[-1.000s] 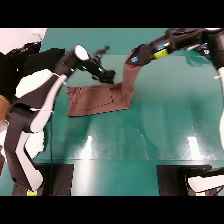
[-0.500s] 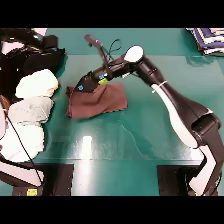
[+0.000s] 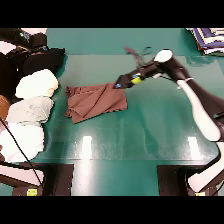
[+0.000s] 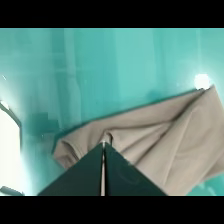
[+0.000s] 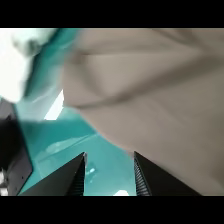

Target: Fold the shirts.

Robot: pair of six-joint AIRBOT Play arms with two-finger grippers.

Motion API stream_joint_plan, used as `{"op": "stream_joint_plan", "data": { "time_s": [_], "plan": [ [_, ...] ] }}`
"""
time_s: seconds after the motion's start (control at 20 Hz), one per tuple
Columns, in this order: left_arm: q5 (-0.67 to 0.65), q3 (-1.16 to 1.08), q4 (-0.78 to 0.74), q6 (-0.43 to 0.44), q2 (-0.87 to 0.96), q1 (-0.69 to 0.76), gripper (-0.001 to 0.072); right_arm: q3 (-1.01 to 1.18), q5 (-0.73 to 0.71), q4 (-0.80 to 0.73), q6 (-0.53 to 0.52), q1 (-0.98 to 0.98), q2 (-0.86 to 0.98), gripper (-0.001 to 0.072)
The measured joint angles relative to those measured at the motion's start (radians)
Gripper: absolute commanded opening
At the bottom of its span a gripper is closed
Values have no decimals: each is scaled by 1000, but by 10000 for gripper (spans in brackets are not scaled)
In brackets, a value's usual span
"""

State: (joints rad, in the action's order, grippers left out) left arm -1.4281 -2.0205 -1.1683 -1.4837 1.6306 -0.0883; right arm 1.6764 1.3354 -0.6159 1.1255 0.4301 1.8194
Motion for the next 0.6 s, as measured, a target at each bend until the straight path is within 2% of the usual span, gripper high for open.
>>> {"op": "stream_joint_plan", "data": {
  "time_s": [0.35, 0.4, 0.45, 0.6],
  "plan": [
    [-31, 154, -68, 19, -2, 147, 27, -238, -29, -32, 61, -198, -64, 347],
    [-42, 172, -80, 20, -2, 179, 206, -255, -23, -33, 63, -206, -65, 347],
    [-56, 194, -89, 22, -2, 212, 345, -268, -23, -34, 65, -213, -66, 347],
    [-95, 283, -141, 22, -2, 315, 346, -287, -19, -32, 68, -220, -69, 347]
  ]
}}
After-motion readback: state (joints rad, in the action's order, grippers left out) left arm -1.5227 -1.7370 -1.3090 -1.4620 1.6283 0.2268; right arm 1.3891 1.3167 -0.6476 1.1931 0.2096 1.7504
